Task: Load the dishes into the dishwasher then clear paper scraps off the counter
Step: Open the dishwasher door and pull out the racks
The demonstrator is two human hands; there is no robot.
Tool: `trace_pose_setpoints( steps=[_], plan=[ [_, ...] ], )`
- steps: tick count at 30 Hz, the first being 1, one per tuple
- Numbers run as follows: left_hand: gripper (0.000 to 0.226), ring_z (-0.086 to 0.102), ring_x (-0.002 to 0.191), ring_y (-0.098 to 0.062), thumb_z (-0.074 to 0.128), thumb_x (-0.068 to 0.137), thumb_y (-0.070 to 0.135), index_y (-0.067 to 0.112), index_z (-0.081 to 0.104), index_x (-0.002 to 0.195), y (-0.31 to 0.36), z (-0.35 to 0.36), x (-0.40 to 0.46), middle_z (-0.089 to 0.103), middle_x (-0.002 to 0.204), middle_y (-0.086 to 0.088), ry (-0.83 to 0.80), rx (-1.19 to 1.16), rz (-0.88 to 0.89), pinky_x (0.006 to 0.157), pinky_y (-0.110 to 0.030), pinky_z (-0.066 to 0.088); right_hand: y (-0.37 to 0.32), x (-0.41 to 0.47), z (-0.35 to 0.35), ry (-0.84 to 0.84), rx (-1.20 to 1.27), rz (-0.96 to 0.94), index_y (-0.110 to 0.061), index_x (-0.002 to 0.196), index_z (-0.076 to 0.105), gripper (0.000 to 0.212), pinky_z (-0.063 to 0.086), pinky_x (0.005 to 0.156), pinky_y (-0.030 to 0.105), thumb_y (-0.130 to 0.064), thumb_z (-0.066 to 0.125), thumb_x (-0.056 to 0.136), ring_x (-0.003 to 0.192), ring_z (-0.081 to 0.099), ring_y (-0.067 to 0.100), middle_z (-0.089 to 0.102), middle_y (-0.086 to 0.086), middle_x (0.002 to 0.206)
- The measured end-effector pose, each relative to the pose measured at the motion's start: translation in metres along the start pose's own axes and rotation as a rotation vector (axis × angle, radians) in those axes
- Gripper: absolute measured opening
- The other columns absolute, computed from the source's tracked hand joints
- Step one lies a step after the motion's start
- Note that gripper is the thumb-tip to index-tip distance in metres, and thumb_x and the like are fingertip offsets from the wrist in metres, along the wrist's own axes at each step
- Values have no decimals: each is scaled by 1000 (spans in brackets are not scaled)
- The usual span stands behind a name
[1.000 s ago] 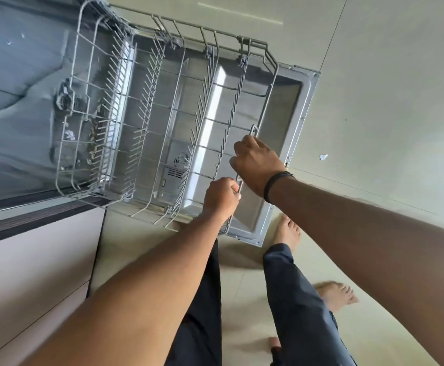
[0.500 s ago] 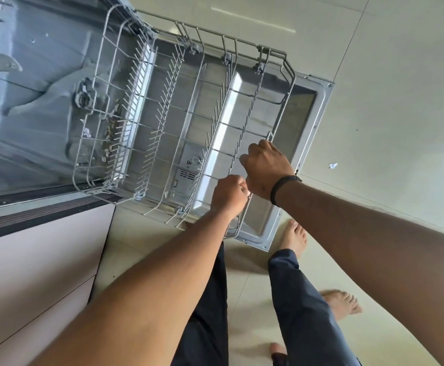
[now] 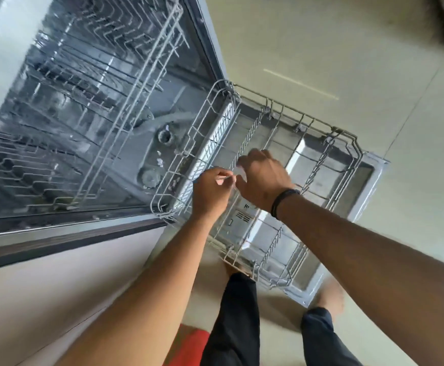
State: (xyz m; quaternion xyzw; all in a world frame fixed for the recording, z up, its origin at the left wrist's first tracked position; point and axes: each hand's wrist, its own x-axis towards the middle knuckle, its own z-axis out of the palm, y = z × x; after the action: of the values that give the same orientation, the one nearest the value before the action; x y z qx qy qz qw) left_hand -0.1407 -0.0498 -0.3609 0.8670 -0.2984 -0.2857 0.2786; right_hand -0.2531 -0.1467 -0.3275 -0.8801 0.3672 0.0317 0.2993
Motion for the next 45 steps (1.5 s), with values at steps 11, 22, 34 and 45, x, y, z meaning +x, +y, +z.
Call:
trace_pose_setpoints(
  steps=[11, 22, 34, 45],
  plan=[
    [12, 66, 79, -3, 66, 86, 17, 15, 74, 95, -4, -181, 36, 75, 92, 2, 588, -106, 161, 76, -16, 51, -167, 97, -36, 236, 65, -266, -13, 127, 60, 42, 48, 97, 48, -20, 61, 85, 123, 45, 34, 50, 13, 135],
    [22, 67, 101, -27, 58, 100, 27, 15, 75, 106, -54, -223, 56, 75, 106, -7, 343, 1, -176, 86, -34, 50, -205, 136, -7, -24, -327, -379, -28, 142, 50, 54, 8, 124, 52, -54, 49, 94, 149, 16, 36, 48, 5, 148],
    [46, 64, 76, -35, 48, 103, 33, 2, 61, 71, -49, -218, 52, 70, 80, -19, 235, 55, -209, 69, -38, 49, -203, 127, -13, 8, -387, -366, -30, 130, 59, 40, 14, 121, 53, -50, 47, 98, 131, 40, 34, 61, 2, 127],
    [36, 72, 83, -40, 48, 103, 28, -2, 69, 104, -27, -167, 14, 73, 96, -25, -50, -4, -314, 74, -49, 62, -148, 68, -20, -1, -352, -322, -31, 125, 63, 35, 13, 123, 53, -48, 51, 96, 135, 37, 33, 62, 1, 126]
  ],
)
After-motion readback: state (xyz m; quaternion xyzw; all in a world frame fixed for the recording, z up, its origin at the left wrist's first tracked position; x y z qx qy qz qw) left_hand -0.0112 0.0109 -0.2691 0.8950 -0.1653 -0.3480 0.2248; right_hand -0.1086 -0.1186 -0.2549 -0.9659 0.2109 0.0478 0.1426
